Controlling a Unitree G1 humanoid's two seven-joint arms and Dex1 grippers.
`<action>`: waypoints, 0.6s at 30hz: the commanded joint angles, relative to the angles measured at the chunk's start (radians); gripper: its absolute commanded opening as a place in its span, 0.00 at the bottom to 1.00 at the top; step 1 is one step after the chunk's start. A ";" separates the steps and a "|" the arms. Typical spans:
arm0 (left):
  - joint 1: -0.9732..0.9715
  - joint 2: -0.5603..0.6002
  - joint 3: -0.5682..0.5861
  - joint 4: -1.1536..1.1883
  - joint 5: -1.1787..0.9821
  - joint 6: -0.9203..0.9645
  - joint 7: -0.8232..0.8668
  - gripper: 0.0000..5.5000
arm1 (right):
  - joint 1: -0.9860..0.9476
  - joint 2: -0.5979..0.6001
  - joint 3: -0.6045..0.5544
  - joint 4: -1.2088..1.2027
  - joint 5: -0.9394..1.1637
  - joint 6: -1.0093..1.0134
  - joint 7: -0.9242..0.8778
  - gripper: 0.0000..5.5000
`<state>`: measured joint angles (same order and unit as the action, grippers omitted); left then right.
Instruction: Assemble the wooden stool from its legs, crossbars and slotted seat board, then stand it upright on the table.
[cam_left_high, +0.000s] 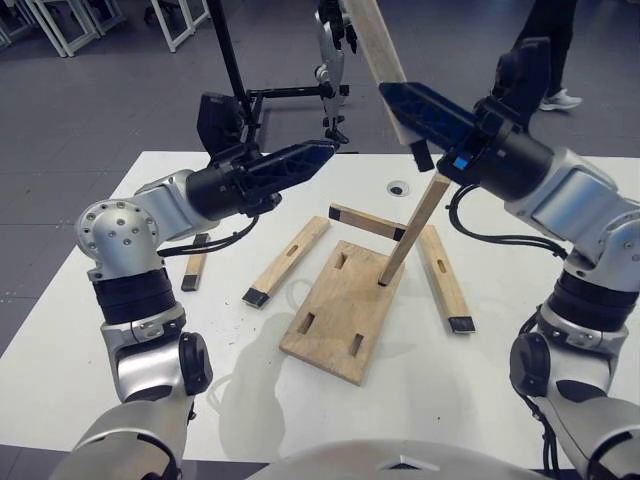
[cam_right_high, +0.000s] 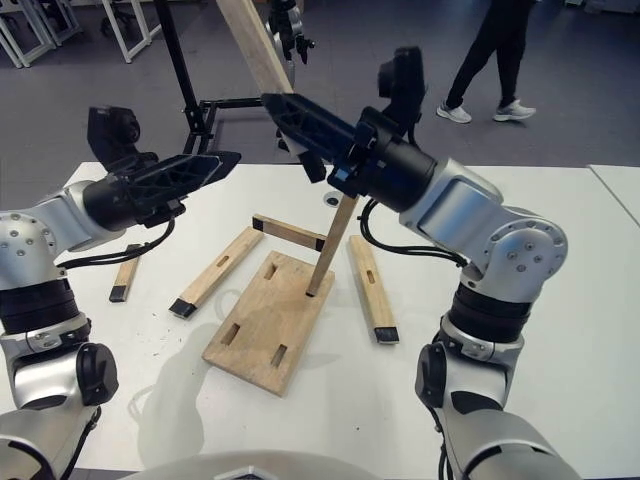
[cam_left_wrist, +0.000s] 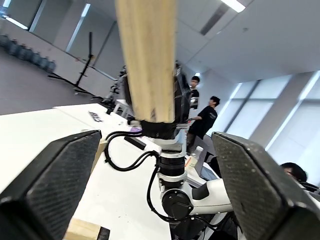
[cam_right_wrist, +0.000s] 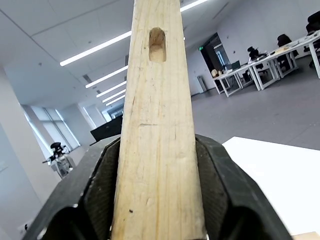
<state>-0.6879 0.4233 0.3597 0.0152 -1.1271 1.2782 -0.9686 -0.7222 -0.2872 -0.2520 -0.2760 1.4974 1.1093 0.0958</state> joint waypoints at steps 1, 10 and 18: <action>-0.049 0.044 0.002 0.064 -0.053 0.029 -0.035 0.74 | -0.015 -0.024 0.060 -0.018 0.013 0.003 0.040 0.37; -0.047 0.065 -0.035 0.096 -0.067 0.018 -0.036 0.74 | 0.050 -0.094 0.162 -0.036 0.028 0.036 0.138 0.37; -0.035 0.083 -0.087 0.085 -0.078 0.027 -0.082 0.71 | 0.069 -0.173 0.246 0.055 -0.180 0.031 0.353 0.37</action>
<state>-0.7211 0.4928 0.2796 0.1154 -1.1840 1.2939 -1.0167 -0.6466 -0.4470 -0.0204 -0.2359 1.3608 1.1377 0.4442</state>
